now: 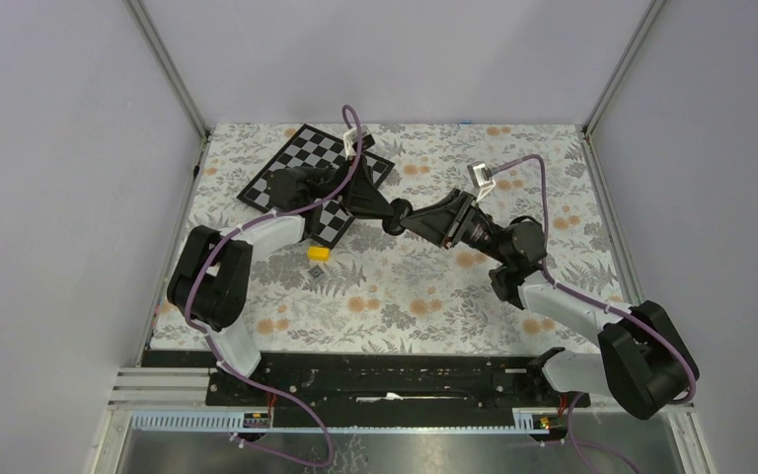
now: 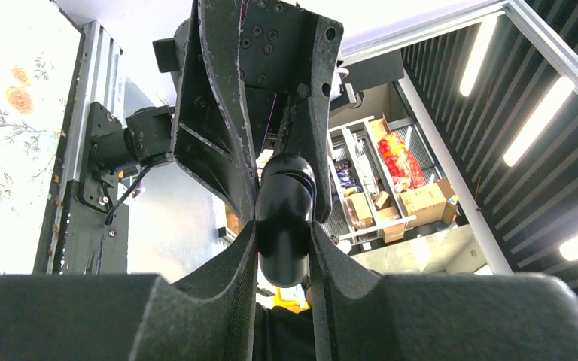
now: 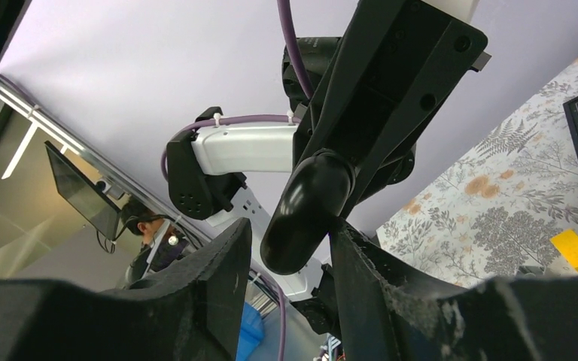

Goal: Insert the wireless bluetooth earbuds into the charging case
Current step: Close the charging case.

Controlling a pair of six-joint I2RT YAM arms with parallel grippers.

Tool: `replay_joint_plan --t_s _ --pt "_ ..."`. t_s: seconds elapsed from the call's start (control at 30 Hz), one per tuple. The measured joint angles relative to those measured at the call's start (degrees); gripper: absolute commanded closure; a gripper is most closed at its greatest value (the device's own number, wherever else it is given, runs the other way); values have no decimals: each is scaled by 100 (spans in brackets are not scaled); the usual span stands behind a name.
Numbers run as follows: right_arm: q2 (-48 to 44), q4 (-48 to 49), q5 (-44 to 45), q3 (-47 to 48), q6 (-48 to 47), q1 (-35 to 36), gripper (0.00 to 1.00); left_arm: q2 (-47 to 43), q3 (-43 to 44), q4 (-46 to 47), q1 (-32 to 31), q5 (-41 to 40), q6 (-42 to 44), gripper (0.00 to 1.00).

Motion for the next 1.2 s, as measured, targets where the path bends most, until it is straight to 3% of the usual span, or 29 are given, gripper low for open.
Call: replay_joint_plan --t_s 0.17,0.37,0.6,0.7,1.1,1.2 --pt "-188 -564 0 85 -227 28 52 -9 -42 -20 7 39 111 100" --pt "-304 -1163 26 173 -442 70 73 -127 -129 -306 31 79 610 100" --pt "-328 -1325 46 186 -439 118 100 -225 -129 -549 72 79 1043 66" --pt "-328 -1360 94 186 -455 125 100 -227 -129 -634 68 76 1093 56" --pt "-330 -1558 240 186 -522 168 100 -227 -129 -782 -9 74 1095 35" --pt "-398 -1757 310 186 -623 168 100 -234 -129 -802 63 76 1093 23"
